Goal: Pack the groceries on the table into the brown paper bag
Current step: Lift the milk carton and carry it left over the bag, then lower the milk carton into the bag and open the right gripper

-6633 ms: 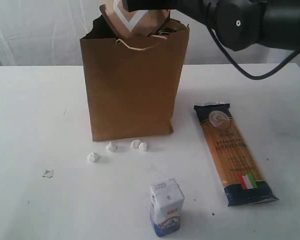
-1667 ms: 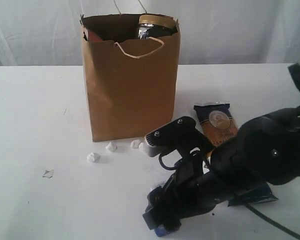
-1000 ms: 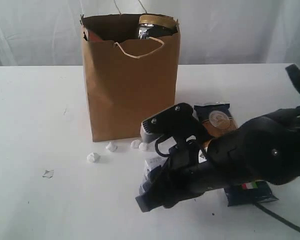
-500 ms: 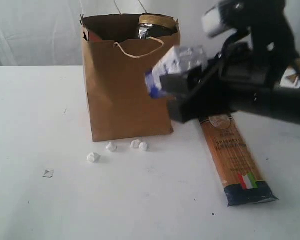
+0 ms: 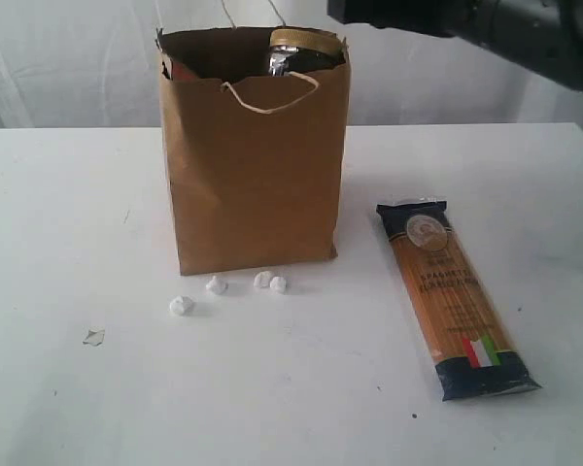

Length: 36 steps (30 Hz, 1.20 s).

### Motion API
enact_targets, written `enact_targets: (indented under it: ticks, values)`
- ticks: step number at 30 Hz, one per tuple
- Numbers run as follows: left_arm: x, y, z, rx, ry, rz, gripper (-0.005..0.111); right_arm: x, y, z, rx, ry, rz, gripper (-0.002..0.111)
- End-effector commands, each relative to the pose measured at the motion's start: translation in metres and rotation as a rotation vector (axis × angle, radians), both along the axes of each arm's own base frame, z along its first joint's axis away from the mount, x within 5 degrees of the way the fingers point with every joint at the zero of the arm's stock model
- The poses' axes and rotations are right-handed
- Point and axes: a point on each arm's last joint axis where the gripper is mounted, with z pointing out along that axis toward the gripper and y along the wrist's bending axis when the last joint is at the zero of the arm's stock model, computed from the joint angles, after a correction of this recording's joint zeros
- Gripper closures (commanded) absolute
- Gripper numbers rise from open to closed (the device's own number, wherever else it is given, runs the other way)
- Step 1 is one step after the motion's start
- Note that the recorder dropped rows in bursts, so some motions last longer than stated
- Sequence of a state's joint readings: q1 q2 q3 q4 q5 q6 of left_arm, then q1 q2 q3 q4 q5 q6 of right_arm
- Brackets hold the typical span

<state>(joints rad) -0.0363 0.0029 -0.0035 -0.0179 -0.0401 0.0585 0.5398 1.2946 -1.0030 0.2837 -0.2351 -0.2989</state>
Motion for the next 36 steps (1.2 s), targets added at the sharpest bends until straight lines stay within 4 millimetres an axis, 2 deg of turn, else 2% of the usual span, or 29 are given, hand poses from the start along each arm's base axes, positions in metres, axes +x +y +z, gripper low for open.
enact_targets:
  ticks: [1,8,20,36]
  values:
    - [0.000,0.000,0.000,-0.010,-0.010,0.003,0.107,0.022,0.009,0.007,0.006,-0.073,-0.021,0.108]
    - [0.000,0.000,0.000,-0.010,-0.010,0.003,0.107,0.054,0.036,0.000,-0.075,-0.093,0.027,0.108]
    - [0.000,0.000,0.000,-0.010,-0.010,0.003,0.107,0.085,0.077,-0.017,-0.193,0.047,0.106,0.108]
    - [0.000,0.000,0.000,-0.010,-0.010,0.003,0.107,0.119,0.103,-0.016,-0.259,0.229,0.141,0.108]
